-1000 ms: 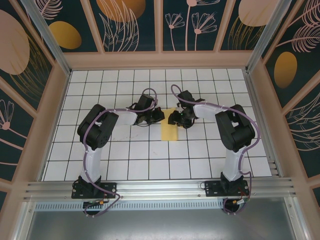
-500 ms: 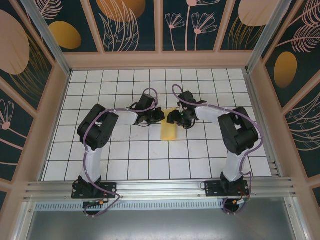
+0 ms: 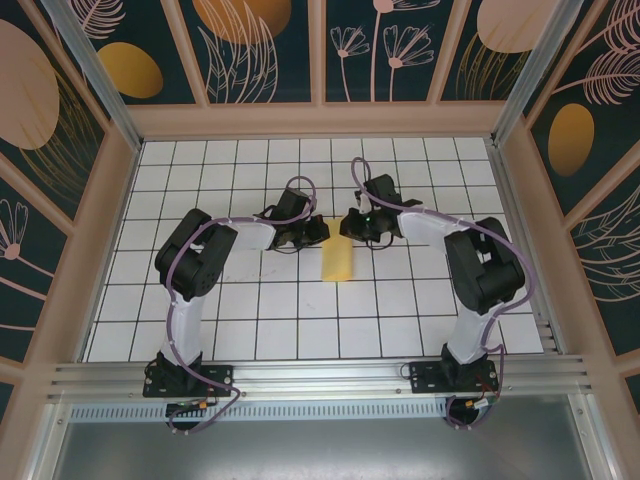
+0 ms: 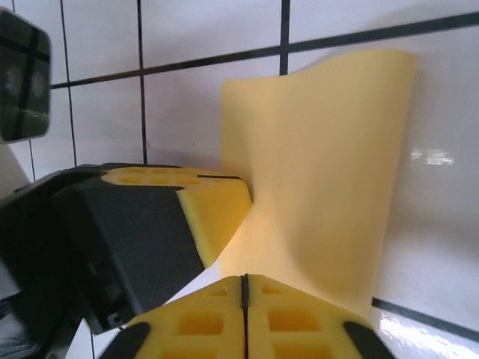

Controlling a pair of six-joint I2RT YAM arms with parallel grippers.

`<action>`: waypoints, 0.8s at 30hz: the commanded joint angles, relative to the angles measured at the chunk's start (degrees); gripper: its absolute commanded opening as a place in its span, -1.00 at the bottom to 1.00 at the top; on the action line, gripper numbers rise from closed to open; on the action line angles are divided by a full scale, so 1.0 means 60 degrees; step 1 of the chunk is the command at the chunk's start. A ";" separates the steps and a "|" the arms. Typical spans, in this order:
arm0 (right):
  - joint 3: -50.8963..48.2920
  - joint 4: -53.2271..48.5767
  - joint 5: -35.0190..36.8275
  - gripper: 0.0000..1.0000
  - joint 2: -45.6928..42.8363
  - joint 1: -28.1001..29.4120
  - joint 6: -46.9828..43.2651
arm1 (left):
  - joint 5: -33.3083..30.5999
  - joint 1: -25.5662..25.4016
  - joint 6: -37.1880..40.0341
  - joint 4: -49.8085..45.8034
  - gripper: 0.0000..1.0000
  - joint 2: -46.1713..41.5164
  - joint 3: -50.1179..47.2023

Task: Fold a paper plane with a square sheet of paper (pick it up from the middle)
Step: Fold the square sheet of paper in half at the center of the table.

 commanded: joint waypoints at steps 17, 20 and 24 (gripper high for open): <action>-0.1074 0.0275 -0.0333 -0.97 0.0706 -0.0732 -0.0415 | -0.1467 -0.0019 0.0096 -0.1568 -1.00 0.1038 -0.0622; -0.1715 0.0530 -0.0479 -0.97 0.0442 -0.1015 -0.0419 | -0.1519 -0.0020 0.0061 -0.1568 -1.00 0.1083 -0.0668; -0.2512 0.0952 -0.0676 -0.97 -0.0036 -0.1388 -0.0293 | -0.1543 -0.0020 0.0055 -0.1512 -1.00 0.1124 -0.0810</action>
